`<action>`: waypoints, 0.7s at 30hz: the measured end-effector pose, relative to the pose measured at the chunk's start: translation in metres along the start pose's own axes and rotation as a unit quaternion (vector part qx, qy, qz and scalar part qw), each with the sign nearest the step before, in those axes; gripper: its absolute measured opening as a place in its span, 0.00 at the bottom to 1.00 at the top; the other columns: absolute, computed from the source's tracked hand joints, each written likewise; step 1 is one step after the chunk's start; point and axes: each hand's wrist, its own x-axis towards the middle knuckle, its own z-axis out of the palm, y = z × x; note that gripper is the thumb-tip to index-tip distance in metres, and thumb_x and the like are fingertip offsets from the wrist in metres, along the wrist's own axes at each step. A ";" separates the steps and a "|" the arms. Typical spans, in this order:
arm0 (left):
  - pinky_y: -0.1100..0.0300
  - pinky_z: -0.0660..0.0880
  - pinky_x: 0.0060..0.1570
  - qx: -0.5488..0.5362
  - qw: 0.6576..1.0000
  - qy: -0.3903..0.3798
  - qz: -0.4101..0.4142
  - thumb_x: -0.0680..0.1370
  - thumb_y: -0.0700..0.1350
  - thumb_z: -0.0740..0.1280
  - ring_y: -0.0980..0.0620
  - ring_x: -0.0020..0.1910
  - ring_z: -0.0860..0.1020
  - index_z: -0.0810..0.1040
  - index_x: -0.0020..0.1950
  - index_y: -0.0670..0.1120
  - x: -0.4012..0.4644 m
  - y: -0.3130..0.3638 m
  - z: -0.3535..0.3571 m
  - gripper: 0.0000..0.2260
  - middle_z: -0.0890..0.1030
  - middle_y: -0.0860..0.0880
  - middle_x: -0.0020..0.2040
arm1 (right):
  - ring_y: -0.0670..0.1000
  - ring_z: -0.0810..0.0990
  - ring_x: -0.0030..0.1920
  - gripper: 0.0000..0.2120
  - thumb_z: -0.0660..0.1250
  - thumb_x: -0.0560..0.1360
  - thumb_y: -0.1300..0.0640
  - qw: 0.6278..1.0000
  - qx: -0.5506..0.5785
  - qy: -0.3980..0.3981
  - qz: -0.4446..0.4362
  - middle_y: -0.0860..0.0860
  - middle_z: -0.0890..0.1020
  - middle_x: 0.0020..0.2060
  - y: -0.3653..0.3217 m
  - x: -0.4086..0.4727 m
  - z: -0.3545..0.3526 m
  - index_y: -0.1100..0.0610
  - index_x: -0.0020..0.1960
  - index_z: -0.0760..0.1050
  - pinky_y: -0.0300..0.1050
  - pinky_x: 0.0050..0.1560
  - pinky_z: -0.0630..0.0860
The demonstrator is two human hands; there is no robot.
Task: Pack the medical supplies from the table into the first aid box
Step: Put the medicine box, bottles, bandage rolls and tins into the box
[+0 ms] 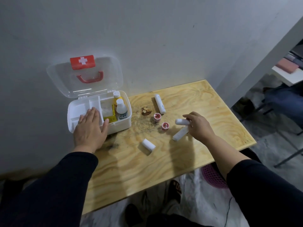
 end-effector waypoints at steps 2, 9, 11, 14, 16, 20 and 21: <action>0.53 0.48 0.76 0.001 1.000 -0.005 0.001 0.81 0.57 0.44 0.49 0.77 0.53 0.55 0.77 0.39 -0.001 -0.001 0.001 0.31 0.56 0.44 0.78 | 0.58 0.80 0.51 0.22 0.63 0.70 0.71 0.999 -0.016 -0.023 -0.040 0.54 0.78 0.53 -0.002 -0.012 0.003 0.58 0.61 0.78 0.46 0.44 0.74; 0.53 0.48 0.76 0.000 1.000 -0.013 0.005 0.80 0.59 0.42 0.49 0.78 0.52 0.53 0.77 0.39 0.001 -0.004 0.001 0.32 0.54 0.44 0.79 | 0.56 0.80 0.54 0.21 0.62 0.69 0.70 0.989 -0.075 -0.084 -0.099 0.51 0.83 0.54 -0.009 -0.020 0.008 0.54 0.56 0.81 0.43 0.50 0.71; 0.53 0.47 0.76 0.000 1.000 -0.018 0.006 0.80 0.59 0.43 0.49 0.78 0.52 0.53 0.77 0.38 0.001 -0.003 0.001 0.32 0.54 0.43 0.79 | 0.55 0.80 0.54 0.19 0.63 0.70 0.67 0.986 -0.093 -0.112 -0.080 0.50 0.84 0.52 -0.006 -0.021 0.009 0.52 0.56 0.81 0.45 0.51 0.73; 0.53 0.46 0.76 0.001 1.000 -0.028 0.006 0.80 0.58 0.43 0.49 0.78 0.51 0.52 0.77 0.38 0.001 -0.003 0.001 0.32 0.53 0.44 0.79 | 0.57 0.81 0.52 0.12 0.65 0.72 0.62 0.991 -0.074 -0.102 -0.041 0.52 0.85 0.49 -0.008 -0.026 0.009 0.51 0.52 0.82 0.48 0.48 0.77; 0.53 0.46 0.76 0.001 0.999 -0.036 0.006 0.81 0.58 0.42 0.50 0.78 0.50 0.51 0.78 0.39 0.002 -0.003 -0.001 0.32 0.52 0.44 0.79 | 0.57 0.81 0.49 0.08 0.66 0.74 0.55 0.999 -0.023 -0.049 -0.001 0.54 0.85 0.46 -0.016 -0.026 0.005 0.52 0.50 0.82 0.48 0.45 0.76; 0.53 0.46 0.76 -0.014 0.999 -0.051 0.011 0.81 0.60 0.43 0.50 0.78 0.49 0.50 0.78 0.39 0.001 -0.003 -0.007 0.32 0.51 0.45 0.79 | 0.46 0.77 0.33 0.09 0.69 0.72 0.51 0.984 0.157 0.034 0.078 0.46 0.80 0.29 -0.054 -0.014 -0.013 0.50 0.34 0.77 0.39 0.33 0.72; 0.53 0.47 0.76 -0.020 0.998 -0.051 0.013 0.80 0.60 0.44 0.49 0.78 0.50 0.51 0.78 0.40 0.002 -0.004 -0.008 0.32 0.51 0.45 0.79 | 0.43 0.74 0.28 0.11 0.69 0.71 0.51 0.975 0.198 0.043 0.088 0.45 0.77 0.26 -0.066 -0.010 -0.019 0.50 0.31 0.74 0.36 0.30 0.69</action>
